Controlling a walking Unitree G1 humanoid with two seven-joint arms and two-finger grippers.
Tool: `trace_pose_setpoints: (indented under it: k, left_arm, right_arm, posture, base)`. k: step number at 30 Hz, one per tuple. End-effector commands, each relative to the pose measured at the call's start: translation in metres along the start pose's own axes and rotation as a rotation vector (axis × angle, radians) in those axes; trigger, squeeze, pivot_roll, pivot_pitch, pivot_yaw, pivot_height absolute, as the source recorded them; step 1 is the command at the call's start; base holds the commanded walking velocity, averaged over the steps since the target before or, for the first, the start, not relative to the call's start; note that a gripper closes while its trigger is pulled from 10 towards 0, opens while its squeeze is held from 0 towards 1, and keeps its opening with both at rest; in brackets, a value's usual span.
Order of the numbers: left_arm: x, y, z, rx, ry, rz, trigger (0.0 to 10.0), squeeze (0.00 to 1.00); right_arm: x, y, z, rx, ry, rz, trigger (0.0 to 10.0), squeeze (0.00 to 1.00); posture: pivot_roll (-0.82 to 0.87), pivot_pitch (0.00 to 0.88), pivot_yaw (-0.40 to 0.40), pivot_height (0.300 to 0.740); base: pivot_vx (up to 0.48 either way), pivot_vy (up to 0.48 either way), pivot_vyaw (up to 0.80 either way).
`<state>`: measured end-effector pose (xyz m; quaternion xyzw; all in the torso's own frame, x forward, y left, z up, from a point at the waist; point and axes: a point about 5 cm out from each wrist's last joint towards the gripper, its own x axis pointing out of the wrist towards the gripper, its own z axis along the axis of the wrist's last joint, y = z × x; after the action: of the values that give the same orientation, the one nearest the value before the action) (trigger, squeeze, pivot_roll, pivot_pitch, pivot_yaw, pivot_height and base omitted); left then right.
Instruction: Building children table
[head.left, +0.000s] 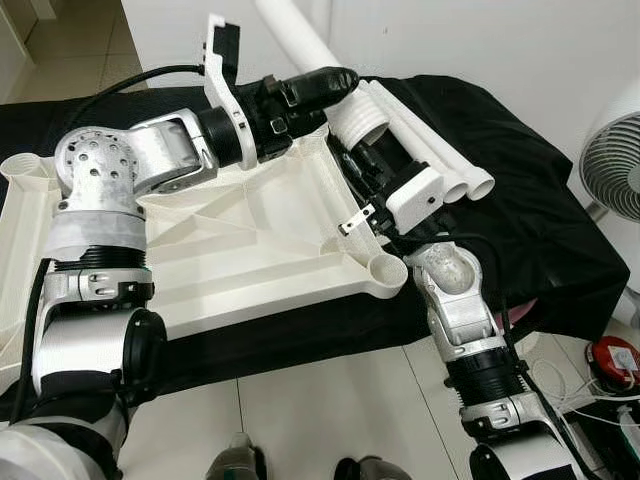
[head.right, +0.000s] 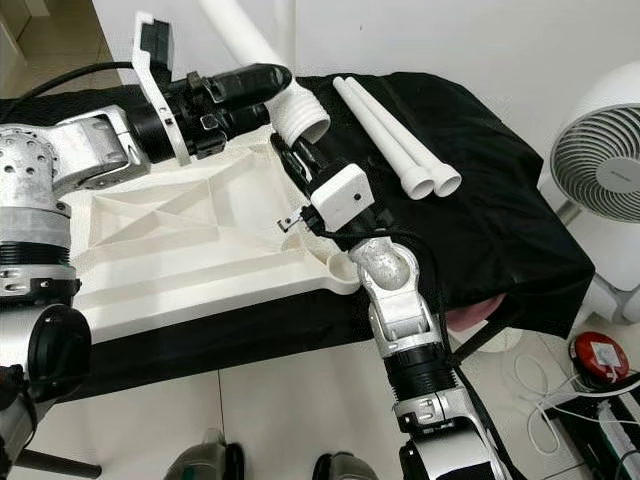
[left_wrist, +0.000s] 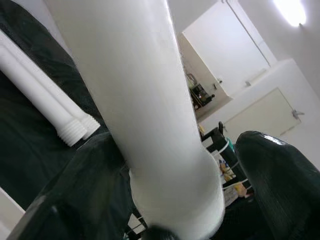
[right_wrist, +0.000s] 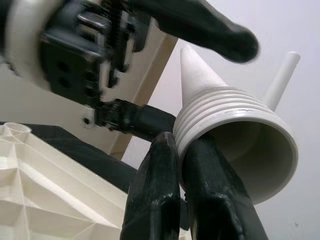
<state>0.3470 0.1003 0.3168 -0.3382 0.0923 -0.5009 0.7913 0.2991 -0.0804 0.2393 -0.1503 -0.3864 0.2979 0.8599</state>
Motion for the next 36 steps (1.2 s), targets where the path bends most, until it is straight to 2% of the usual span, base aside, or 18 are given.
trace_pose_setpoints:
  k: [1,5,7,9,12,15,19,22,24,28,36]
  left_arm:
    - [0.003,-0.02,0.001,0.018,0.009,-0.348,10.0,0.0]
    - [0.01,-0.01,0.0,-0.006,0.001,-0.295,10.0,0.0]
    - [0.01,-0.01,0.0,-0.006,0.001,-0.295,10.0,0.0]
    - [0.014,0.002,-0.001,-0.011,0.002,-0.24,10.0,0.0]
    - [0.015,0.011,-0.002,-0.012,0.001,-0.199,10.0,0.0]
    - [0.015,0.015,-0.001,-0.01,-0.004,-0.175,10.0,0.0]
    - [0.014,0.028,0.005,0.003,-0.018,-0.107,10.0,0.0]
    - [0.013,0.031,0.007,0.009,-0.021,-0.093,10.0,0.0]
    - [0.012,0.038,0.011,0.03,-0.031,-0.051,10.0,0.0]
    - [0.012,0.041,0.015,0.045,-0.04,-0.019,10.0,0.0]
    - [0.013,0.038,0.02,0.06,-0.042,-0.036,10.0,0.0]
  right_arm:
    - [0.001,0.007,0.002,0.001,-0.005,0.031,10.0,0.0]
    - [-0.006,0.015,0.003,0.027,0.012,0.033,10.0,0.0]
    - [-0.006,0.015,0.003,0.027,0.012,0.033,10.0,0.0]
    - [-0.014,0.021,0.005,0.035,0.03,0.011,10.0,0.0]
    - [-0.021,0.025,0.006,0.038,0.046,-0.017,10.0,0.0]
    - [-0.026,0.026,0.007,0.037,0.055,-0.028,10.0,0.0]
    - [-0.044,0.03,0.007,-0.001,0.09,-0.057,10.0,0.0]
    - [-0.047,0.031,0.007,-0.006,0.098,-0.068,10.0,0.0]
    - [-0.056,0.03,0.008,-0.018,0.11,-0.088,10.0,0.0]
    - [-0.063,0.031,0.009,-0.042,0.119,-0.066,10.0,0.0]
    - [-0.068,0.034,0.009,-0.062,0.132,-0.025,10.0,0.0]
  posture:
    - [-0.01,0.076,0.003,0.74]
    - [-0.01,0.095,0.006,0.74]
    - [-0.01,0.095,0.006,0.74]
    - [-0.02,0.109,0.007,0.74]
    - [-0.02,0.109,0.007,0.74]
    - [-0.01,0.118,0.006,0.74]
    - [-0.02,0.117,0.006,0.74]
    - [-0.02,0.117,0.006,0.74]
    - [-0.02,0.11,0.007,0.74]
    - [-0.02,0.105,0.009,0.74]
    - [-0.02,0.101,0.009,0.74]
  base:
    - [0.0,0.0,0.0]
    - [0.0,0.0,0.0]
    - [0.0,0.0,0.0]
    - [0.0,0.0,0.0]
    - [0.0,0.0,0.0]
    - [0.0,0.0,0.0]
    - [0.0,0.0,0.0]
    - [0.0,0.0,0.0]
    - [0.0,0.0,0.0]
    - [0.0,0.0,0.0]
    - [0.0,0.0,0.0]
